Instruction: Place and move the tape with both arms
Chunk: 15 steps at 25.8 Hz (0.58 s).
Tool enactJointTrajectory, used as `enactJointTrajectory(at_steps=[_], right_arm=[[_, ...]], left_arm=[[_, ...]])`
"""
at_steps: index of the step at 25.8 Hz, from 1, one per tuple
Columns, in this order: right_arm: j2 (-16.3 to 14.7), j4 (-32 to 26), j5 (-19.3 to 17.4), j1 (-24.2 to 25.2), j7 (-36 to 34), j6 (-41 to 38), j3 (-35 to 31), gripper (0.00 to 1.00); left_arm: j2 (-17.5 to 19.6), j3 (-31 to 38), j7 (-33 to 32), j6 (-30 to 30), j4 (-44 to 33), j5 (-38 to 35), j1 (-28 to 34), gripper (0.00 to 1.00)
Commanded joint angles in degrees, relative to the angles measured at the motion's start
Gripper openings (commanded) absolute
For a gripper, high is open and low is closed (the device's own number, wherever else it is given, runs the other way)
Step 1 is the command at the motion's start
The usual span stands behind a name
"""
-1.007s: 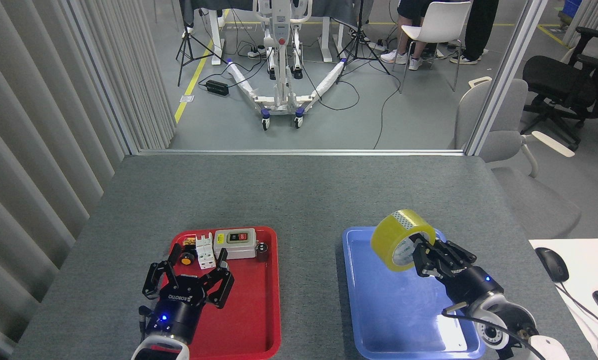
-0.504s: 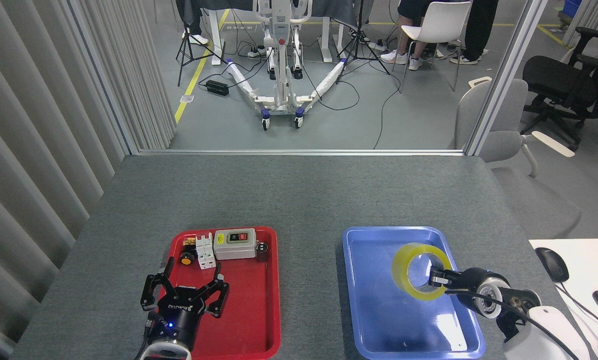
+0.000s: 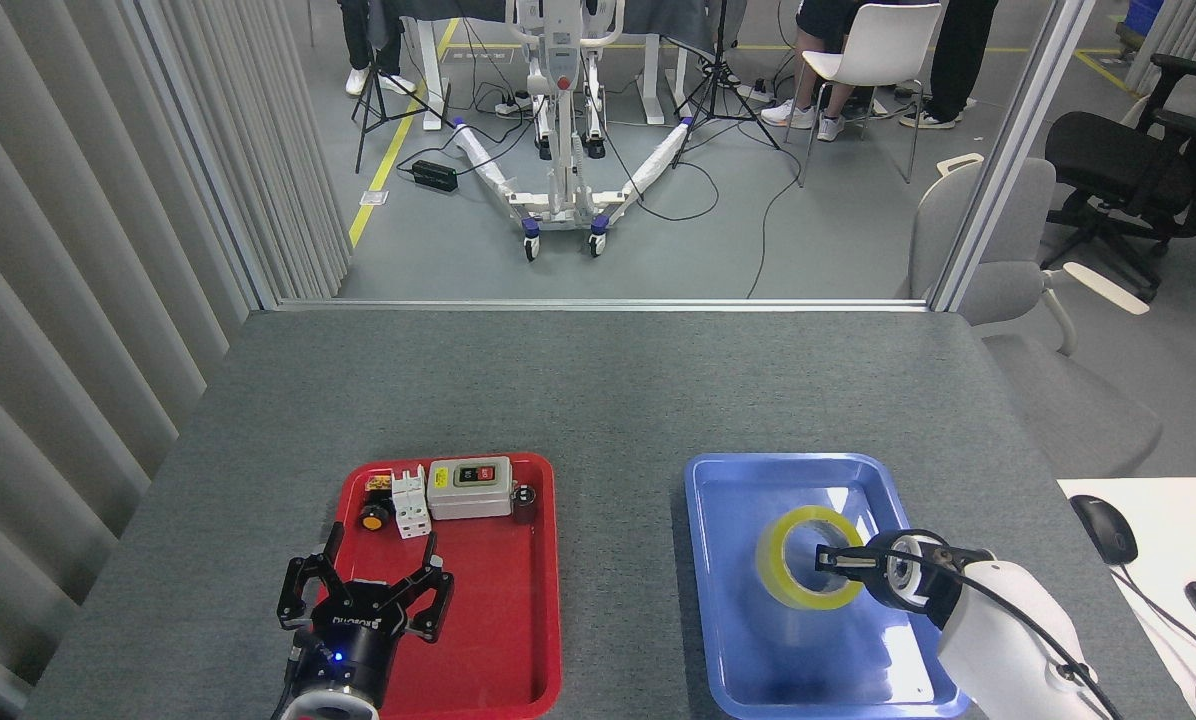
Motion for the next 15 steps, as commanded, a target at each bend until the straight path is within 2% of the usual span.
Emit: enactJointTrajectory(at_steps=[1, 6, 9, 11, 15], right_arm=[[0.8, 1.8, 0.1, -0.5, -0.1, -0.2, 0.4, 0.33], [0.8, 1.8, 0.1, -0.7, -1.9, -0.2, -0.1, 0.47], [0.6, 1.8, 0.1, -1.9, -2.6, -0.2, -0.3, 0.59], [0.6, 1.8, 0.2, -1.9, -2.7, -0.2, -0.3, 0.60], [0.4, 1.2, 0.2, -1.9, -4.1, -0.2, -0.4, 0.69]], left_arm=[[0.0, 0.0, 0.1, -0.1, 0.1, 0.0, -0.2, 1.00], [-0.2, -0.1, 0.1, -0.2, 0.3, 0.0, -0.6, 1.00], [-0.3, -0.1, 0.1, -0.2, 0.2, 0.0, -0.6, 1.00], [-0.4, -0.1, 0.1, -0.2, 0.2, 0.0, -0.6, 1.00], [-0.6, -0.2, 0.0, -0.6, 0.2, 0.0, -0.6, 1.00]])
